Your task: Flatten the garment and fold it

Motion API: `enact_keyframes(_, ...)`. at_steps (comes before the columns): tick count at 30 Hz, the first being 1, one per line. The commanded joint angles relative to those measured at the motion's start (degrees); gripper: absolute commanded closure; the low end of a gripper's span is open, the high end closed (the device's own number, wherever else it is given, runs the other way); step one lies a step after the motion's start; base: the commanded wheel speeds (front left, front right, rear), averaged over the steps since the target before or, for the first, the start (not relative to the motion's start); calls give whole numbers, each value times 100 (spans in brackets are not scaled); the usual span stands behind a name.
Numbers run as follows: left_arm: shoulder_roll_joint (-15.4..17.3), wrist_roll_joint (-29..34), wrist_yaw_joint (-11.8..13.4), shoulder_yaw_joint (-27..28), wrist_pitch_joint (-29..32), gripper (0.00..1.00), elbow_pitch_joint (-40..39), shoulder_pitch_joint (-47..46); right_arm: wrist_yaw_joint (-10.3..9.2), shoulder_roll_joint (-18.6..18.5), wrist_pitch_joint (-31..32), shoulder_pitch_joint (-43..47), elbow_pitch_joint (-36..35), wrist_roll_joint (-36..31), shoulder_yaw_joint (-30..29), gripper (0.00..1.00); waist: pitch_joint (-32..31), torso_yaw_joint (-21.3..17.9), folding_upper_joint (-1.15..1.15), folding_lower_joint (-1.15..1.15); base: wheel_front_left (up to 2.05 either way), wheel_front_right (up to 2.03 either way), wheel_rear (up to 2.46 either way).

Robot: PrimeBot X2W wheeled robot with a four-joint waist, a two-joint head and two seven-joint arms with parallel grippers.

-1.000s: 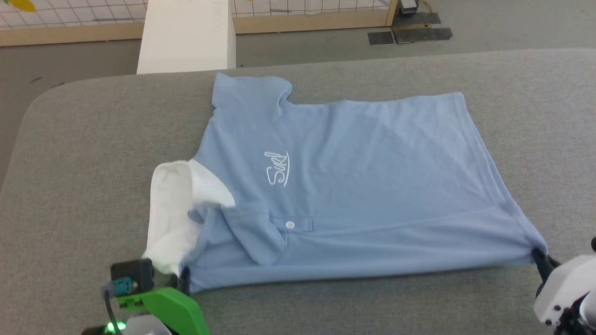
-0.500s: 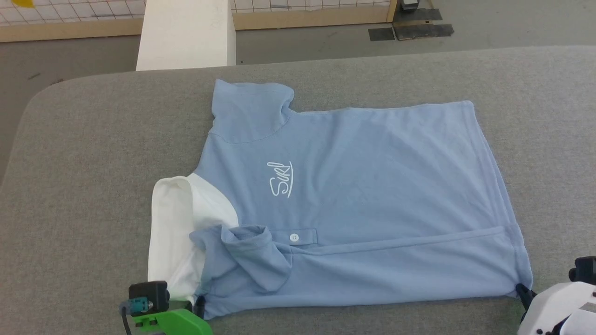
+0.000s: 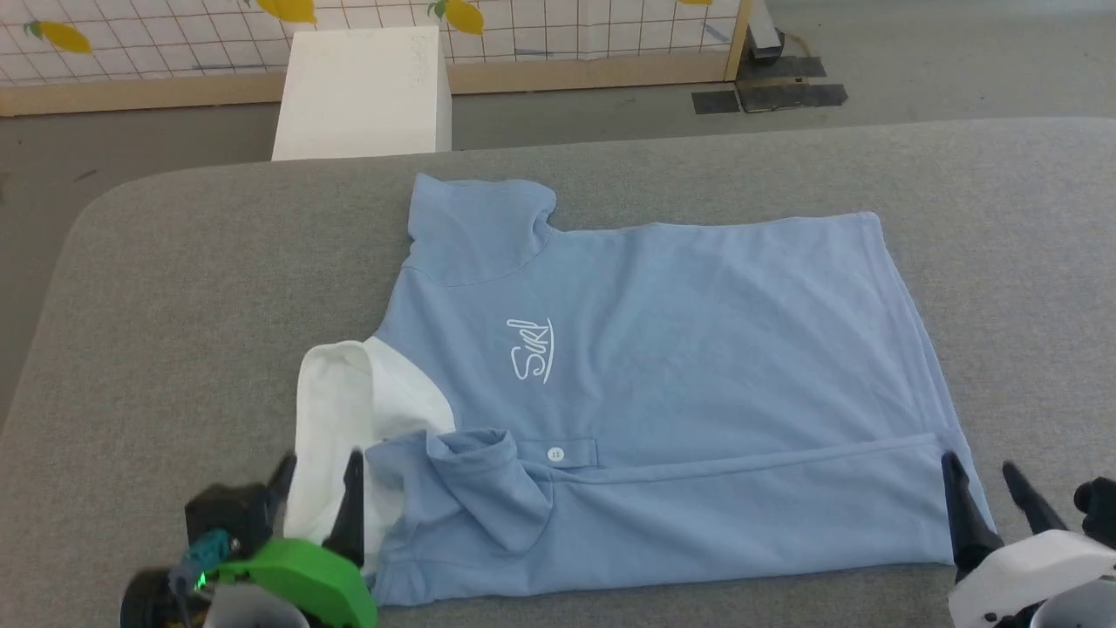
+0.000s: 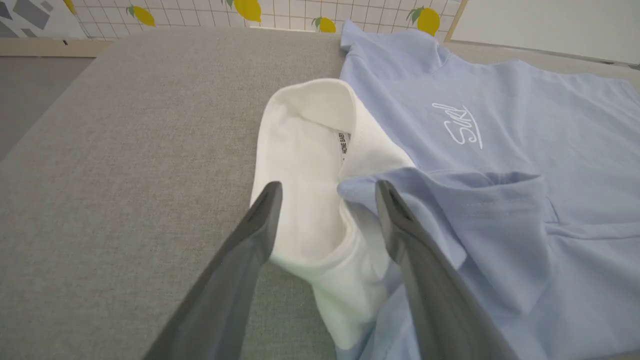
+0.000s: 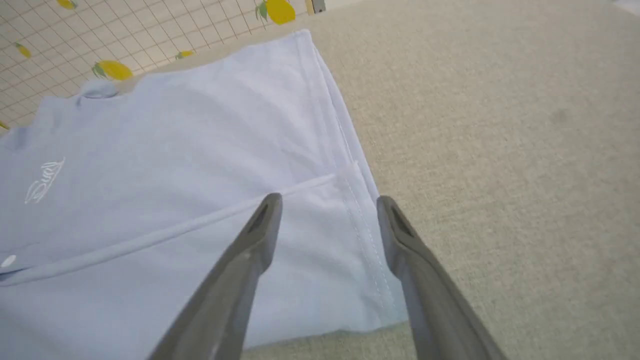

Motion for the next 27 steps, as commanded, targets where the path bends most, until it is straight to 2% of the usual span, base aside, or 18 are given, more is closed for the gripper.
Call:
enact_keyframes(1,70,193,-84,33,-159,0,-21,-300,-9,-58,-316,17,-159,-63,107,0,25,-30,0,0,0,0,0)
enact_keyframes(7,192,638,-654,-54,-290,0,320,-1522,-9,-445,-1384,-183,-508,-130,572,0,343,-151,0,0,0,0,0)
enact_keyframes(15,175,796,-1607,-191,298,0,1389,-3569,-9,-787,-1721,-762,-703,56,1229,0,1175,-511,0,0,0,0,0)
enact_keyframes(22,223,598,-2193,-129,1302,0,2354,-5167,-9,-709,-1882,-1351,-784,167,1562,0,1986,-913,0,0,0,0,0)
enact_keyframes(25,312,556,-2391,-182,1917,0,2668,-5740,-9,-647,-1949,-1554,-767,213,1690,0,2276,-1078,0,0,0,0,0)
enact_keyframes(27,369,499,-2431,-196,2395,0,2857,-6056,-9,-601,-1996,-1678,-733,235,1755,0,2437,-1185,0,0,0,0,0)
